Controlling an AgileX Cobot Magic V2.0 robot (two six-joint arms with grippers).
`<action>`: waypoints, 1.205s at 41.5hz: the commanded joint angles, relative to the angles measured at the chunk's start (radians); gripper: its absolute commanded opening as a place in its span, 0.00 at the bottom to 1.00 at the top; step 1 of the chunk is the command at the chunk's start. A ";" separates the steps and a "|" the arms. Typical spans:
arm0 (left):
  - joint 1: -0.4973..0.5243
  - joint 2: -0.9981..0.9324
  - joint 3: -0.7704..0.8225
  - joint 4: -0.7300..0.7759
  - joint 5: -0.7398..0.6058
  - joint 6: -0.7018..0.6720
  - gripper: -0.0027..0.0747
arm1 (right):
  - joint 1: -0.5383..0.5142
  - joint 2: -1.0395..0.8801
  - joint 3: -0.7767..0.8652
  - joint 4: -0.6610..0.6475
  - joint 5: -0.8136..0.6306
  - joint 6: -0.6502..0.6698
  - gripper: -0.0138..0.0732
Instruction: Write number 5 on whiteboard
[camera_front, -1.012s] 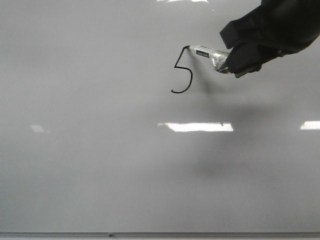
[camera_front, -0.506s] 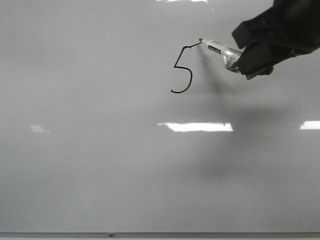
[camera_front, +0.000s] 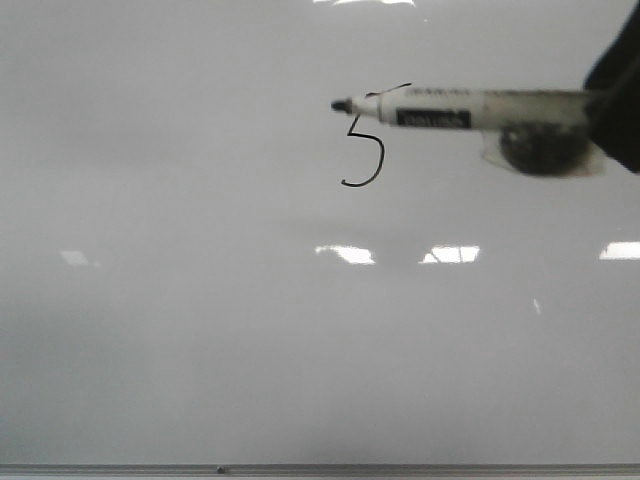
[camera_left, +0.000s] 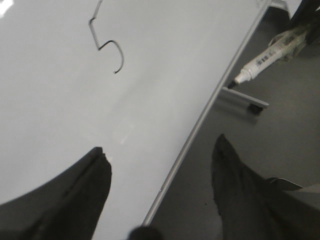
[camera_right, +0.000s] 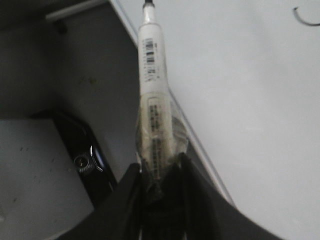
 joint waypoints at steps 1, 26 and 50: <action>-0.015 0.021 -0.033 -0.123 -0.022 0.095 0.59 | 0.010 -0.019 -0.027 0.003 0.038 -0.035 0.08; -0.463 0.328 -0.100 -0.048 -0.207 0.120 0.59 | 0.010 -0.019 -0.027 0.004 0.036 -0.035 0.08; -0.515 0.470 -0.139 -0.020 -0.221 0.120 0.47 | 0.010 -0.019 -0.026 0.004 0.011 -0.035 0.08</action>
